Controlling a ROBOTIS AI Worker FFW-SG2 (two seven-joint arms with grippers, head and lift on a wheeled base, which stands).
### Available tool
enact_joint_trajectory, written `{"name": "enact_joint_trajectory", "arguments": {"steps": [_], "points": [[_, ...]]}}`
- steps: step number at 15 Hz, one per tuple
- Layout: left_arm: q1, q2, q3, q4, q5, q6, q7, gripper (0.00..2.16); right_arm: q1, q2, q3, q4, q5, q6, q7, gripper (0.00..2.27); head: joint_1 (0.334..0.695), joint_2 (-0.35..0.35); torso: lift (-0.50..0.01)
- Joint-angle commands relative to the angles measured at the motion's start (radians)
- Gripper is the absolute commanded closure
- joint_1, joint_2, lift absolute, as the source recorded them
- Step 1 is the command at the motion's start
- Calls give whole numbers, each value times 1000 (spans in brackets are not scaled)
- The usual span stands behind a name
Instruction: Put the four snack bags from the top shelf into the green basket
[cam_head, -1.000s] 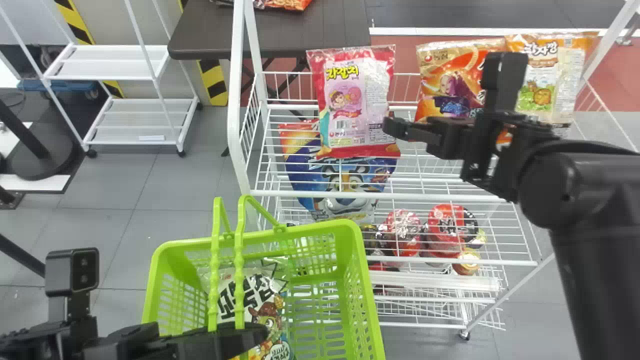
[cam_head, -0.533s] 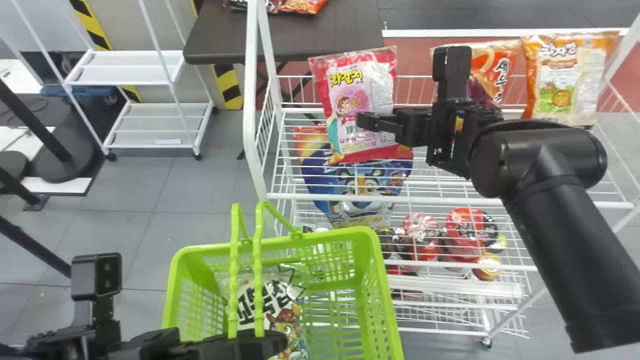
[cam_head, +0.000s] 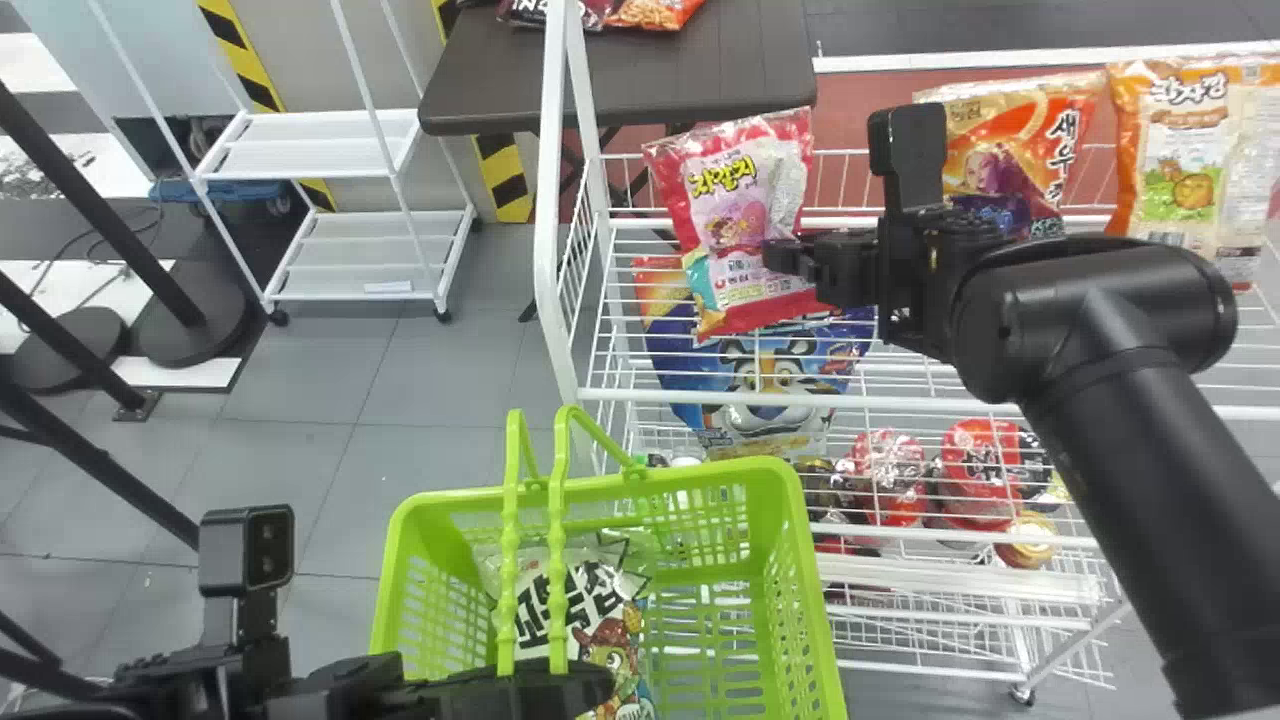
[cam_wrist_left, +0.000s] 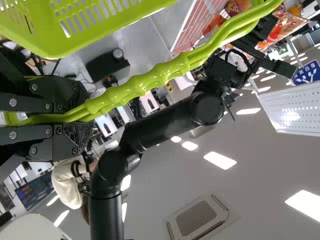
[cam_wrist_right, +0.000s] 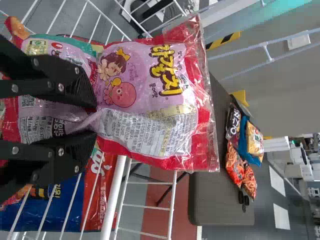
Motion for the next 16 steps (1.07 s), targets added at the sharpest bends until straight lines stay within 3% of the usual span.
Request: {"name": "enact_joint_trajectory", "arguments": {"steps": [1, 6, 10, 16], "points": [[0, 0, 2, 0, 2, 0, -10, 2148, 57, 0, -7, -102, -3, 7, 0, 2253, 695, 128, 0], [3, 0, 10, 1, 2, 0, -10, 2148, 296, -6, -125, -536, -76, 169, 0, 2253, 695, 123, 0], [-4, -3, 4, 1, -8, 0, -10, 2148, 505, -15, -132, -883, -130, 427, 2, 2250, 695, 125, 0], [-20, -5, -4, 9, -20, 3, -10, 2148, 689, -15, -29, -1189, -164, 817, -1, 2250, 695, 261, 0]]}}
